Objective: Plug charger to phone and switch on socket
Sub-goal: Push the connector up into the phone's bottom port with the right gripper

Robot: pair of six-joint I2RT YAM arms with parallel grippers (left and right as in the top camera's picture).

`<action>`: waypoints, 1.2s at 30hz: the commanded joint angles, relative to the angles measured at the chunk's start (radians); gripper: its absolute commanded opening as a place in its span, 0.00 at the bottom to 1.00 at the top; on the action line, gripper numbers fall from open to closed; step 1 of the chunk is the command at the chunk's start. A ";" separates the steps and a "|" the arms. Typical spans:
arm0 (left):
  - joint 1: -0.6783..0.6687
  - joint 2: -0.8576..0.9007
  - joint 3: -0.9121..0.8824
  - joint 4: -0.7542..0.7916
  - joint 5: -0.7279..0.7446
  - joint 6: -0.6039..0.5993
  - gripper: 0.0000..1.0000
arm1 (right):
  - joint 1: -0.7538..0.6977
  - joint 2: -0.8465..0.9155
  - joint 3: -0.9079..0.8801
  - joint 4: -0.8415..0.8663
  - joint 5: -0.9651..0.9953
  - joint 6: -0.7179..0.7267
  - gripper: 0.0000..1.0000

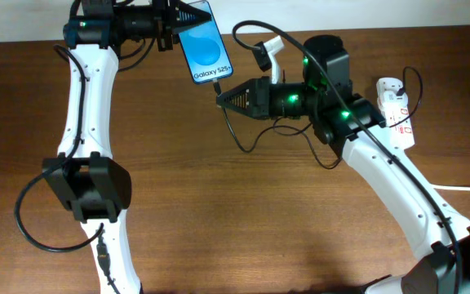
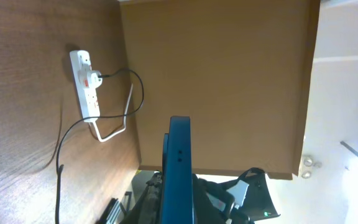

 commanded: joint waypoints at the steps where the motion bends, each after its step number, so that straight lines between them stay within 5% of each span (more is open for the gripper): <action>1: -0.001 -0.002 0.006 0.005 0.031 0.005 0.00 | -0.036 -0.030 0.000 0.007 0.028 -0.006 0.04; 36: -0.062 -0.002 0.006 0.006 0.042 0.005 0.00 | -0.038 -0.030 0.000 0.006 0.044 -0.007 0.04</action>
